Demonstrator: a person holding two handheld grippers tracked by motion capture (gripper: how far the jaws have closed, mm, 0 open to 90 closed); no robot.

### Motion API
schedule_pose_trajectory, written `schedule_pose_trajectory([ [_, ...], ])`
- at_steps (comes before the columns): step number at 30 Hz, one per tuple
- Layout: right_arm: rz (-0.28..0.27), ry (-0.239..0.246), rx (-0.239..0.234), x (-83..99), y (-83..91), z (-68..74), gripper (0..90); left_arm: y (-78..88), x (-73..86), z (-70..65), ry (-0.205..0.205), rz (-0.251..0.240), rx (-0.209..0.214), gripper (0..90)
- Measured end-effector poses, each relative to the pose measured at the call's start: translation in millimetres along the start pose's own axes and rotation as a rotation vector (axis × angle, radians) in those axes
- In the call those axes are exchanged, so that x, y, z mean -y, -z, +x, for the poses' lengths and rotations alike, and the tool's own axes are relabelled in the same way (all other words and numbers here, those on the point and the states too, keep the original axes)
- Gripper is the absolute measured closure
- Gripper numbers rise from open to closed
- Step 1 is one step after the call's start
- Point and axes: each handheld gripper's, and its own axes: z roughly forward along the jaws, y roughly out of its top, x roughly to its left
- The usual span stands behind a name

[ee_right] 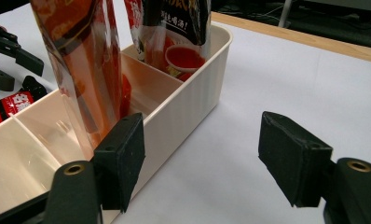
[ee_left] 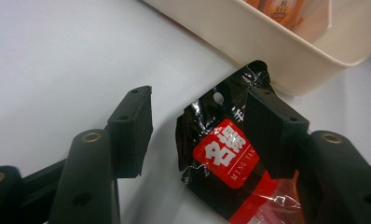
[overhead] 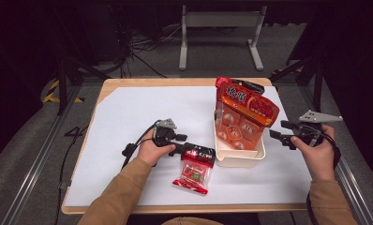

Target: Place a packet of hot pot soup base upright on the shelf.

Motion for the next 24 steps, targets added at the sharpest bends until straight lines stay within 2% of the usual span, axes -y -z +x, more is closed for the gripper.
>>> schedule_pose_trajectory([
  [12, 0.005, -0.002, -0.008, 0.2, -1.5, 0.8, 32.6, -8.0, 2.3, -1.2, 0.016, 0.053, 0.046, 51.3],
  [17, 0.007, -0.004, -0.006, 0.8, -2.0, 0.2, 32.7, -10.0, 4.3, -2.1, -0.013, 0.103, 0.024, 60.2],
  [19, 0.007, -0.004, -0.007, 0.9, -2.0, 0.1, 32.7, -10.5, 4.4, -2.4, -0.018, 0.104, 0.026, 61.3],
  [24, 0.009, -0.005, -0.008, 1.4, -2.8, -0.1, 32.8, -10.6, 4.9, -3.4, -0.027, 0.111, 0.008, 71.6],
])
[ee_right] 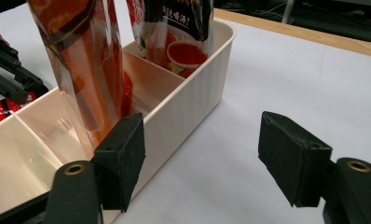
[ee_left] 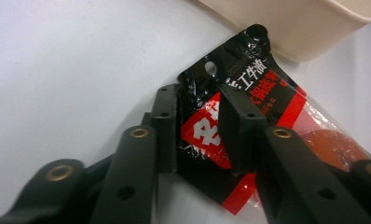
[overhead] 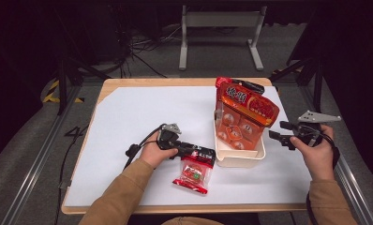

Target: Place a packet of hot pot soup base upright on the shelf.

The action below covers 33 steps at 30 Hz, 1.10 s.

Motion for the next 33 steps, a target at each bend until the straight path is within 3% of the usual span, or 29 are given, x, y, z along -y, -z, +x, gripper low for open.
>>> schedule_pose_trajectory([
  [11, 0.002, 0.003, -0.001, 0.2, -1.0, 0.1, 32.8, -1.1, 1.3, -2.0, -0.043, 0.008, -0.027, 88.2],
  [18, -0.001, -0.001, 0.002, 0.4, -0.3, -0.5, 33.1, 4.1, -1.1, -5.3, -0.050, 0.011, -0.037, 89.8],
  [30, -0.003, -0.007, 0.001, 0.7, 0.5, -1.9, 33.9, 40.6, -13.6, -20.5, -0.058, -0.085, -0.001, 89.9],
  [33, -0.004, -0.011, 0.002, 1.0, 0.7, -2.1, 33.8, 51.1, -15.8, -24.5, -0.059, -0.117, -0.010, 89.9],
])
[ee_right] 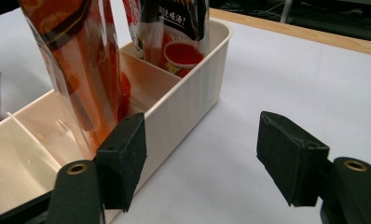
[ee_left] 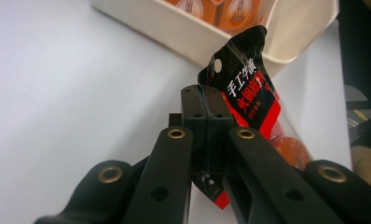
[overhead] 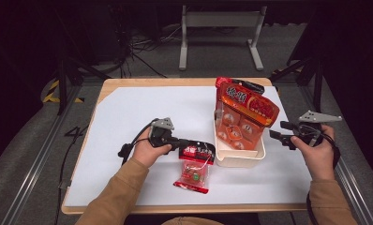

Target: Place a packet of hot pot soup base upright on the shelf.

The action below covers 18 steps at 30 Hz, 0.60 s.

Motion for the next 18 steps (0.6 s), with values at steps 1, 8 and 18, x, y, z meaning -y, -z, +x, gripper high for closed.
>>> schedule_pose_trajectory([
  [1, 0.001, -0.001, -0.001, 0.1, -0.1, 0.1, 33.9, 0.0, 0.0, 0.0, 0.000, 0.000, 0.000, 89.9],
  [8, 0.000, -0.001, 0.000, -0.3, -0.9, 0.3, 34.1, 23.1, -11.7, -15.7, -0.046, -0.069, -0.015, 89.9],
  [18, -0.024, -0.022, -0.012, 0.1, -1.1, -1.1, 34.2, 39.4, -21.9, -35.7, -0.116, -0.112, -0.020, 90.0],
])
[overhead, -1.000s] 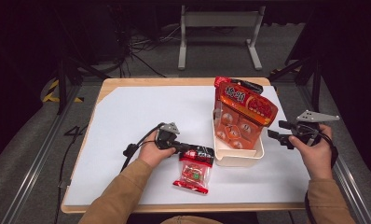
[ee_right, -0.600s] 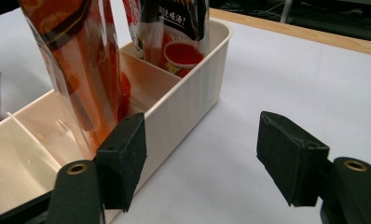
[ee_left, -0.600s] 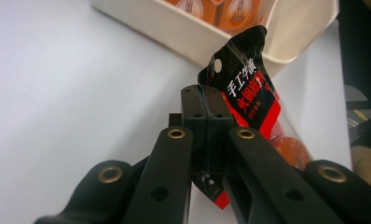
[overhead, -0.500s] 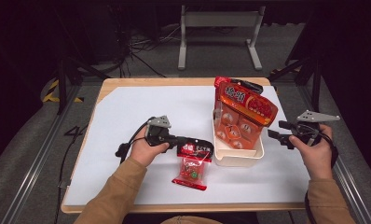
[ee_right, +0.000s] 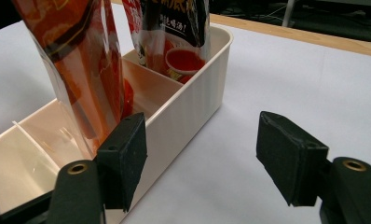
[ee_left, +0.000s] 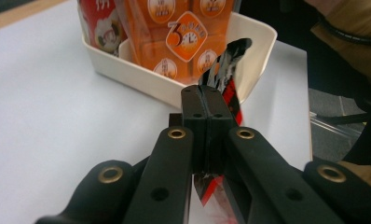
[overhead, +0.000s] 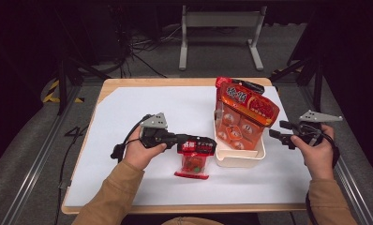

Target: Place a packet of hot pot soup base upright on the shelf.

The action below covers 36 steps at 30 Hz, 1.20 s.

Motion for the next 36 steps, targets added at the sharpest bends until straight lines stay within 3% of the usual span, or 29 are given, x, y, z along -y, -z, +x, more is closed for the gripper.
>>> schedule_pose_trajectory([
  [7, 0.002, -0.006, -0.002, 0.6, -1.6, -0.4, 34.2, 11.0, -7.7, -8.7, -0.045, -0.037, -0.035, 90.0],
  [14, 0.011, -0.008, -0.009, 1.2, -5.9, 0.6, 34.3, 17.2, -11.4, -10.1, -0.052, -0.070, -0.057, 90.0],
  [21, 0.016, -0.019, -0.006, 3.5, -7.5, -1.9, 34.3, 26.4, -18.8, -16.3, -0.062, -0.118, -0.026, 90.0],
  [28, 0.024, -0.030, -0.004, 5.5, -8.2, -3.7, 34.2, 33.7, -22.9, -19.3, -0.070, -0.152, -0.025, 90.0],
  [36, 0.029, -0.032, -0.006, 7.4, -9.7, -5.5, 34.2, 39.2, -24.2, -15.3, -0.083, -0.227, 0.036, 90.0],
])
